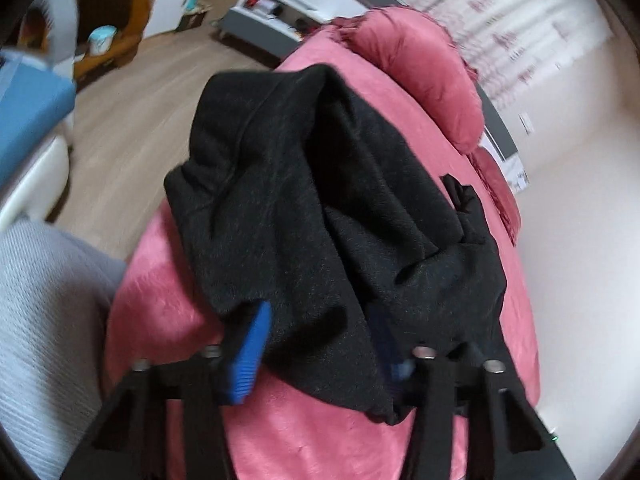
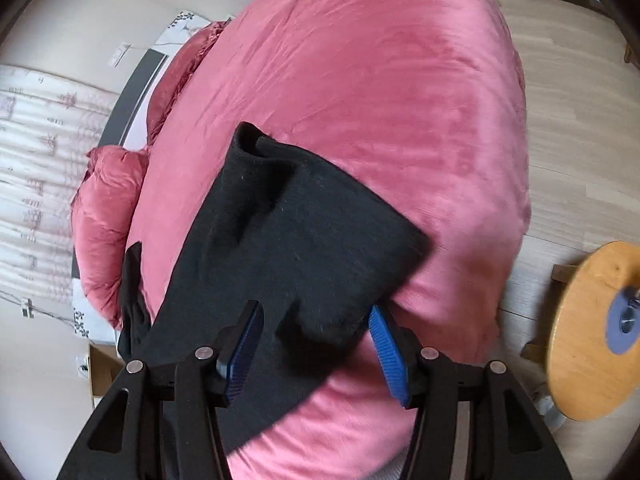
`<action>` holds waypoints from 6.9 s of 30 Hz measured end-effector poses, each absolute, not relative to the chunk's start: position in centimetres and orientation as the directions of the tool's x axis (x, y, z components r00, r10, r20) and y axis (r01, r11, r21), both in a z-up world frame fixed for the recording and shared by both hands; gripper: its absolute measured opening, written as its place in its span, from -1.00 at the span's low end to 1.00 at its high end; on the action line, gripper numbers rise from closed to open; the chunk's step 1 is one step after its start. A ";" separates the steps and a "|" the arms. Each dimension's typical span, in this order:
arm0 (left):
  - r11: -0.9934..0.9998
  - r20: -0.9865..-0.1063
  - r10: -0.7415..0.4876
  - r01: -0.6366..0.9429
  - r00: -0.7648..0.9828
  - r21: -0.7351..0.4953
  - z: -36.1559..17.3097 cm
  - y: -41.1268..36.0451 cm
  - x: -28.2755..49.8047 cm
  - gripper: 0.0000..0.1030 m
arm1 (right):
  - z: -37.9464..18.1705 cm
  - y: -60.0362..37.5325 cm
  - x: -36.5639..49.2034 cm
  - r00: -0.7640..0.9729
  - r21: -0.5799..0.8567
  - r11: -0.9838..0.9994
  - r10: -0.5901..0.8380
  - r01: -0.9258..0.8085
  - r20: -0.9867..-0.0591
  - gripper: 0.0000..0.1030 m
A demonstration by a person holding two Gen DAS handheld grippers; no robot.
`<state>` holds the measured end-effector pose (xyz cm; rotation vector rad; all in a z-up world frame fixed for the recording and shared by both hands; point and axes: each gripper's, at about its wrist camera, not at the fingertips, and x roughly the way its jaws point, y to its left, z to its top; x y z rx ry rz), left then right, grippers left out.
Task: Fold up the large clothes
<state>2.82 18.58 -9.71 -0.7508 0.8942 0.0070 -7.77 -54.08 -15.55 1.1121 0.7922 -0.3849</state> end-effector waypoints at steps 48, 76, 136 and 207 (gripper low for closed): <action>0.634 -0.707 -0.291 -0.423 0.644 -0.647 -15.1 24.3 10.2 0.09 | -10.0 -61.5 2.0 0.720 0.654 0.347 -0.099 0.672 -0.687 -0.81; 0.807 -0.870 -0.352 -0.359 0.345 -0.469 -6.5 19.2 -2.0 -0.13 | 4.0 -65.9 -1.7 0.848 0.772 0.351 -0.218 0.530 -0.483 -0.87; 0.926 -0.847 -0.171 -0.210 0.504 -0.312 -8.4 17.6 12.7 0.46 | -8.4 -45.6 19.0 0.520 0.359 0.853 0.124 0.380 -0.845 -0.18; 0.968 -0.841 -0.239 0.054 0.485 -0.244 -13.4 13.3 21.1 -0.18 | -11.7 -58.4 28.4 0.444 0.297 0.583 -0.124 0.756 -0.887 -0.31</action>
